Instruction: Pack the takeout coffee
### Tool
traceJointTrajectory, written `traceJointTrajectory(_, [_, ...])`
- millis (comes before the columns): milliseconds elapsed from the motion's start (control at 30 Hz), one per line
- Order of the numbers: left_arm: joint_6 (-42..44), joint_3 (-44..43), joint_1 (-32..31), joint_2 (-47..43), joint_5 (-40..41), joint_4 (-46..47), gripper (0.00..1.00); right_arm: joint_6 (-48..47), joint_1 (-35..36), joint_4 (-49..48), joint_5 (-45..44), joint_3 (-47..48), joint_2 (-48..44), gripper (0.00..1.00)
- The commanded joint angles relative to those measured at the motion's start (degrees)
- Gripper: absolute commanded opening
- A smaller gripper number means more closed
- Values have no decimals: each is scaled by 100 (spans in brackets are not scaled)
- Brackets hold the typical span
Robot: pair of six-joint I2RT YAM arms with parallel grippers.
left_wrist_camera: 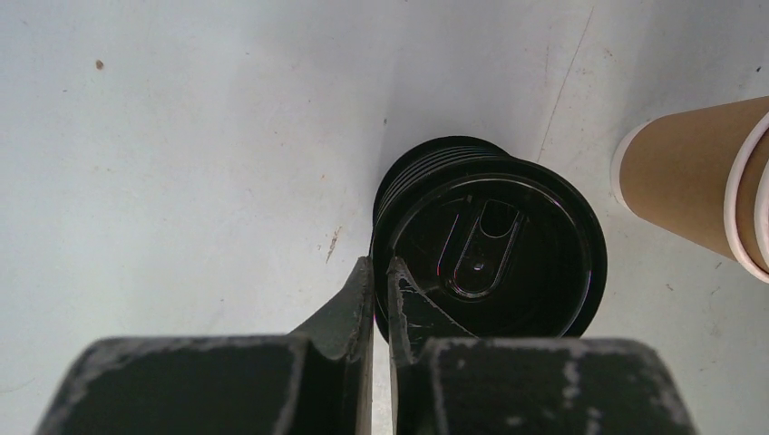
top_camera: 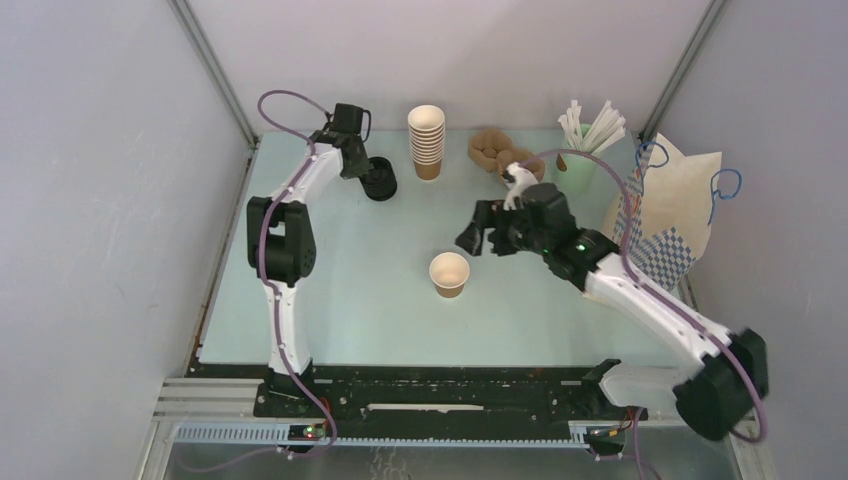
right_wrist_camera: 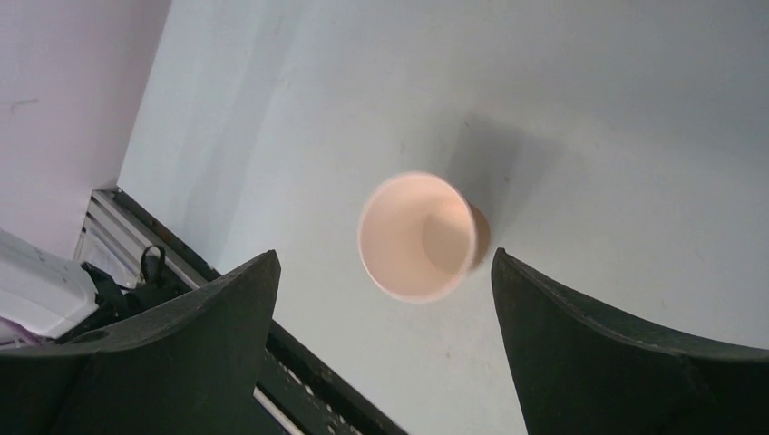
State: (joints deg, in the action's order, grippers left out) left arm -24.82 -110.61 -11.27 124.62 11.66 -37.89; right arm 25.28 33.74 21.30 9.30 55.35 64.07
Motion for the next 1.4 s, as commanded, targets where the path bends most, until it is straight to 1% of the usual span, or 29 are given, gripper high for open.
traceJointTrajectory(0, [153, -455, 38, 65, 22, 100, 3, 161, 272, -1293, 18, 782, 1027, 95])
traceJointTrajectory(200, [153, -496, 42, 103, 57, 88, 3, 662, 344, -2330, -2, 1677, 2639, 94])
traceJointTrajectory(333, [189, -532, 45, 120, 56, 89, 3, 1004, 311, -2582, 195, 2397, 3717, 93])
traceJointTrajectory(467, [277, -516, 54, 22, 132, 116, 2, 1240, 305, -2493, 244, 3048, 4463, 92])
traceJointTrajectory(600, [292, -566, 54, 58, 68, 124, 2, 1411, 288, -2537, 144, 3412, 4938, 92])
traceJointTrajectory(667, [271, -573, 54, 124, 45, 113, 2, 1650, 247, -2707, 43, 3502, 5157, 91])
traceJointTrajectory(800, [232, -611, 54, 203, -63, 50, 2, 2266, 165, -3282, 116, 3663, 5683, 84])
traceJointTrajectory(1000, [179, -648, 117, 199, -170, -11, 2, 2839, 85, -4030, 260, 3826, 6362, 72])
traceJointTrajectory(1167, [203, -682, 166, 236, -217, -67, 1, 3110, -18, -4365, 282, 3964, 6778, 71])
traceJointTrajectory(1367, [232, -755, 177, 276, -259, -113, 1, 3336, -60, -4665, 276, 4160, 7130, 72])
